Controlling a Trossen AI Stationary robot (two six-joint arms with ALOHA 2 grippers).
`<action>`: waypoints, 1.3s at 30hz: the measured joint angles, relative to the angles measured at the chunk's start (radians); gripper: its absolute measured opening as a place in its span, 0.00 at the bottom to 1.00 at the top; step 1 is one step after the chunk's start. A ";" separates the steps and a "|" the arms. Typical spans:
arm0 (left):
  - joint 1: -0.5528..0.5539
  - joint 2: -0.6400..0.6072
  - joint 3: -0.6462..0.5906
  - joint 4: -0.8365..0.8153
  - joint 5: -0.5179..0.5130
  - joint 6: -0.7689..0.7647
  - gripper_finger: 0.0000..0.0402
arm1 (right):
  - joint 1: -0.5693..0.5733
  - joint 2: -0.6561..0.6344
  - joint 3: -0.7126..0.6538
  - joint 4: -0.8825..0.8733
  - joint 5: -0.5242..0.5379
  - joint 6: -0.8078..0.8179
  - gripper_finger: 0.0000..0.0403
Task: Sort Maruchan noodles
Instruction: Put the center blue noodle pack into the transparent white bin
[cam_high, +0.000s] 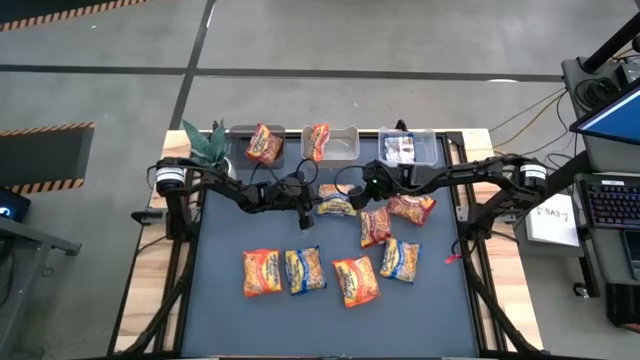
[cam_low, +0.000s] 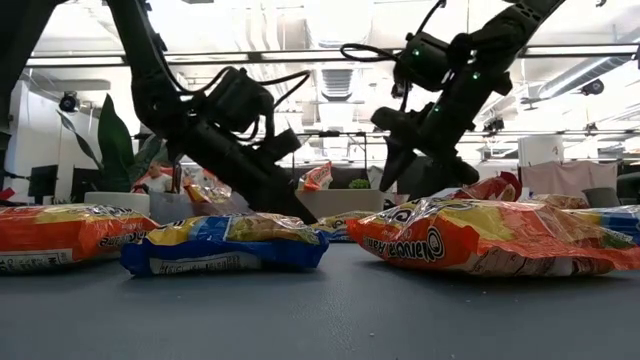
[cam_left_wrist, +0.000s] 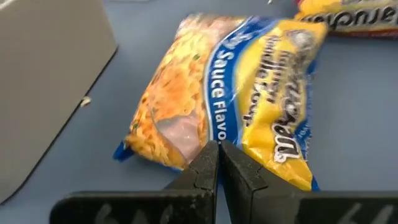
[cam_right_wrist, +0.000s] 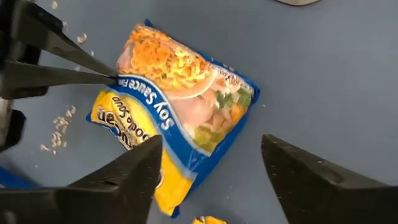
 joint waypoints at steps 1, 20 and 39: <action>0.002 0.000 0.000 -0.007 -0.008 0.000 0.00 | 0.000 0.000 -0.009 0.025 0.000 0.009 0.70; 0.009 0.000 0.000 -0.035 -0.024 -0.016 0.00 | 0.005 0.068 -0.070 0.229 -0.009 0.062 0.80; 0.010 0.000 0.000 -0.038 -0.024 -0.017 0.00 | 0.005 0.205 -0.071 0.504 -0.086 0.041 0.62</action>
